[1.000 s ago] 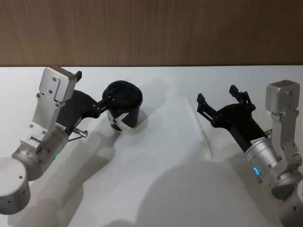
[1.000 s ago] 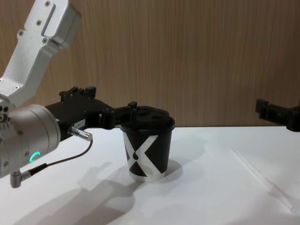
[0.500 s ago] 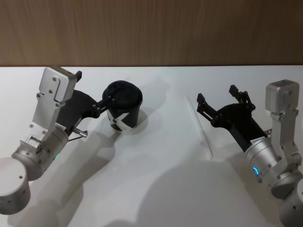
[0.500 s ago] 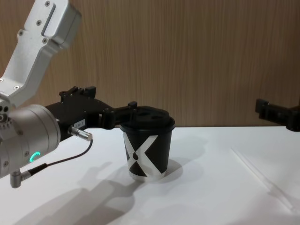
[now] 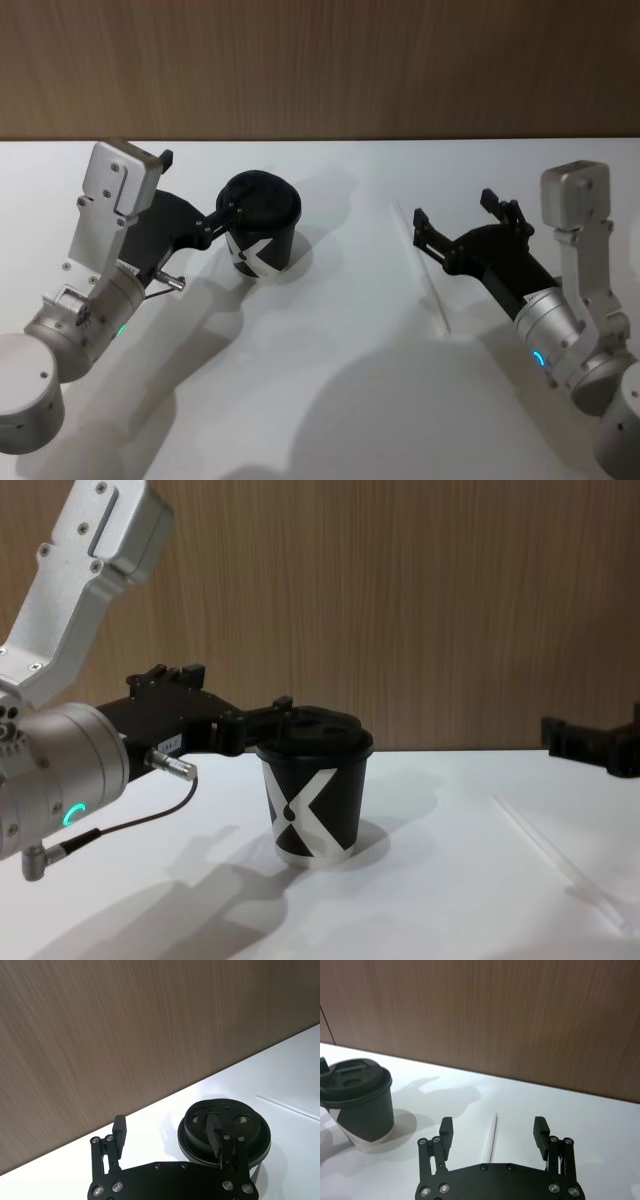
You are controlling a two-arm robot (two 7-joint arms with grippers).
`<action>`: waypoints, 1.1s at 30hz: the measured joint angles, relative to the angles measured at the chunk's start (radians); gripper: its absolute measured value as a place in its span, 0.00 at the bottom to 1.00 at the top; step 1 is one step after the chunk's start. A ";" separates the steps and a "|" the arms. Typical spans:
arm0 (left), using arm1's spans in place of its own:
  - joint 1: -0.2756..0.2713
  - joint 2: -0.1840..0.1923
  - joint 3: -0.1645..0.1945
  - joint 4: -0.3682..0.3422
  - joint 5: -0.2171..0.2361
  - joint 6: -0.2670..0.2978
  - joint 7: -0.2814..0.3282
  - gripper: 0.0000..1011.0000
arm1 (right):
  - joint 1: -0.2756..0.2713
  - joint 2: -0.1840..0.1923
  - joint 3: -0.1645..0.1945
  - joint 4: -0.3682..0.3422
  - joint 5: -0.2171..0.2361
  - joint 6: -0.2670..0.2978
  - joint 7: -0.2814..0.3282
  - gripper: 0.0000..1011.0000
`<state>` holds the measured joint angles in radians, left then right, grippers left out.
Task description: Pick up the straw with one hand, pass it to the other hand, and insert it into the cup.
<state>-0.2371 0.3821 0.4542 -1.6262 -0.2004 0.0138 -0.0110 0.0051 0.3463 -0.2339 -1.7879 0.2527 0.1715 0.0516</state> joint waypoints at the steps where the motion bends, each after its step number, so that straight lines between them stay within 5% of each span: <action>1: 0.000 0.000 0.000 0.000 0.000 0.000 0.000 0.99 | 0.001 0.001 -0.001 -0.001 -0.001 0.013 -0.001 0.99; 12: 0.000 0.000 0.000 0.000 0.000 0.000 0.000 0.99 | 0.015 0.003 -0.013 -0.006 -0.014 0.147 -0.004 0.99; 33: 0.000 0.000 0.000 0.000 0.000 0.000 0.000 0.99 | 0.021 0.005 -0.021 0.019 -0.034 0.257 0.004 0.99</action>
<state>-0.2372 0.3821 0.4542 -1.6262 -0.2004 0.0138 -0.0109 0.0262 0.3512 -0.2547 -1.7693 0.2184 0.4285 0.0559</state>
